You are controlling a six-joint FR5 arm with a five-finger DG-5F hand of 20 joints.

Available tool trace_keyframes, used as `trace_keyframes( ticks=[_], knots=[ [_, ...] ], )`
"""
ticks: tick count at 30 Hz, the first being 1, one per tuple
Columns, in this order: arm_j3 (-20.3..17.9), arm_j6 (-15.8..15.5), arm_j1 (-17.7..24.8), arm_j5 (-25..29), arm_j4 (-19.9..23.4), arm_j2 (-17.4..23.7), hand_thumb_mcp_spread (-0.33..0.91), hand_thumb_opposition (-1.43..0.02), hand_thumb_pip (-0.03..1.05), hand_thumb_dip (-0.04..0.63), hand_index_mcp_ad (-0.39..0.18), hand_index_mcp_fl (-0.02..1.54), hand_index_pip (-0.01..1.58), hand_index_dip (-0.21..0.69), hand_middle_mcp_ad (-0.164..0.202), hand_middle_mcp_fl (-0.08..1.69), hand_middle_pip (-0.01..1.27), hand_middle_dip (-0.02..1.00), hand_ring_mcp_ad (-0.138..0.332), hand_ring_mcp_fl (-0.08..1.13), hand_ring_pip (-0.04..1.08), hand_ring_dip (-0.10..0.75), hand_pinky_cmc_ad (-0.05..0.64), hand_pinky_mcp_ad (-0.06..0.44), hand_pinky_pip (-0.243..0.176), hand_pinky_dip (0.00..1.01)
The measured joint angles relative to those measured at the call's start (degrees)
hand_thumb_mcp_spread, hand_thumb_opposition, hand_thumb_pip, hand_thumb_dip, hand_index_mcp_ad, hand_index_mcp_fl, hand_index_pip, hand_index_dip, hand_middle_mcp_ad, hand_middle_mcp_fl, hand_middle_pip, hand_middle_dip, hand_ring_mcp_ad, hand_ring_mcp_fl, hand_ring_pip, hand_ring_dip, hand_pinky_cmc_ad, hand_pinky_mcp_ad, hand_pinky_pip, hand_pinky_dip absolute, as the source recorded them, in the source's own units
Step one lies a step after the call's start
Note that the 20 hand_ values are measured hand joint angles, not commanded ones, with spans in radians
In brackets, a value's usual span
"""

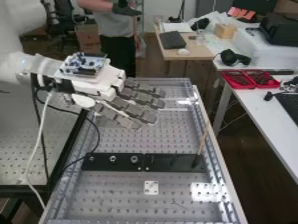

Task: Grab the paper clip and place it in the clear container

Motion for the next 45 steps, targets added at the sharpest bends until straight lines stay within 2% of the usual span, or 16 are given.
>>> trace_keyframes(
  ticks=[3, 6, 9, 13, 19, 20, 22, 24, 27, 33, 41, 45],
  knots=[
    [-0.37, 0.8, -1.17, 0.03, 1.14, -1.46, 0.43, -0.75, 0.26, 0.087, -0.045, 0.24, 0.1, 0.215, 0.101, -0.01, 0.15, 0.02, 0.208, 0.02, 0.1, -0.065, 0.346, 0.25, -0.08, 0.14],
    [-0.41, 1.32, -2.23, -0.11, 2.0, -2.85, 0.47, -0.76, 0.32, 0.113, -0.045, 0.29, 0.1, 0.271, 0.101, -0.01, 0.15, 0.02, 0.206, 0.02, 0.1, -0.065, 0.346, 0.25, -0.08, 0.14],
    [-0.16, 1.63, -3.38, -0.43, 2.71, -4.36, 0.46, -0.77, 0.32, 0.145, -0.059, 0.33, 0.1, 0.304, 0.101, -0.01, 0.15, 0.05, 0.211, 0.02, 0.1, -0.065, 0.346, 0.246, -0.08, 0.14],
    [0.57, 1.65, -5.09, -1.4, 3.69, -6.3, 0.51, -0.79, 0.38, 0.178, -0.073, 0.4, 0.13, 0.3, 0.099, -0.01, 0.15, 0.05, 0.19, 0.02, 0.1, -0.065, 0.346, 0.248, -0.08, 0.14],
    [2.1, 1.32, -7.72, -3.51, 5.28, -9.35, 0.52, -0.8, 0.38, 0.208, -0.089, 0.44, 0.32, 0.305, 0.098, -0.01, 0.15, 0.06, 0.19, 0.02, 0.1, -0.065, 0.346, 0.25, -0.077, 0.14],
    [2.36, 1.26, -8.0, -3.77, 5.44, -9.75, 0.52, -0.8, 0.38, 0.208, -0.098, 0.45, 0.36, 0.305, 0.096, -0.01, 0.15, 0.06, 0.19, 0.02, 0.1, -0.065, 0.346, 0.232, -0.08, 0.14],
    [3.4, 0.9, -8.97, -4.72, 5.96, -11.17, 0.54, -0.8, 0.39, 0.204, -0.105, 0.46, 0.43, 0.305, 0.099, -0.01, 0.15, 0.06, 0.19, 0.02, 0.1, -0.063, 0.346, 0.234, -0.077, 0.14],
    [4.02, 0.59, -9.47, -5.3, 6.21, -11.89, 0.54, -0.82, 0.39, 0.22, -0.105, 0.46, 0.53, 0.305, 0.099, -0.01, 0.15, 0.07, 0.19, 0.02, 0.1, -0.066, 0.346, 0.213, -0.077, 0.14],
    [5.35, -0.17, -10.46, -6.62, 6.6, -13.3, 0.54, -0.82, 0.39, 0.237, -0.105, 0.46, 0.64, 0.312, 0.096, -0.01, 0.15, 0.08, 0.19, 0.02, 0.1, -0.063, 0.346, 0.215, -0.075, 0.14],
    [7.9, -1.62, -12.22, -9.57, 7.61, -16.11, 0.54, -0.84, 0.39, 0.241, -0.119, 0.46, 0.79, 0.295, 0.075, 0.04, 0.15, 0.09, 0.195, 0.02, 0.1, -0.063, 0.349, 0.195, -0.075, 0.14],
    [10.84, -3.5, -13.92, -13.85, 9.34, -19.28, 0.54, -0.84, 0.39, 0.253, -0.122, 0.46, 0.89, 0.265, 0.075, 0.05, 0.15, 0.1, 0.195, 0.02, 0.09, -0.054, 0.349, 0.195, -0.075, 0.14],
    [12.08, -4.53, -14.79, -16.47, 10.16, -20.73, 0.56, -0.85, 0.4, 0.253, -0.141, 0.47, 0.94, 0.265, 0.075, 0.06, 0.15, 0.11, 0.197, 0.02, 0.09, -0.054, 0.349, 0.197, -0.075, 0.14]
  ],
)
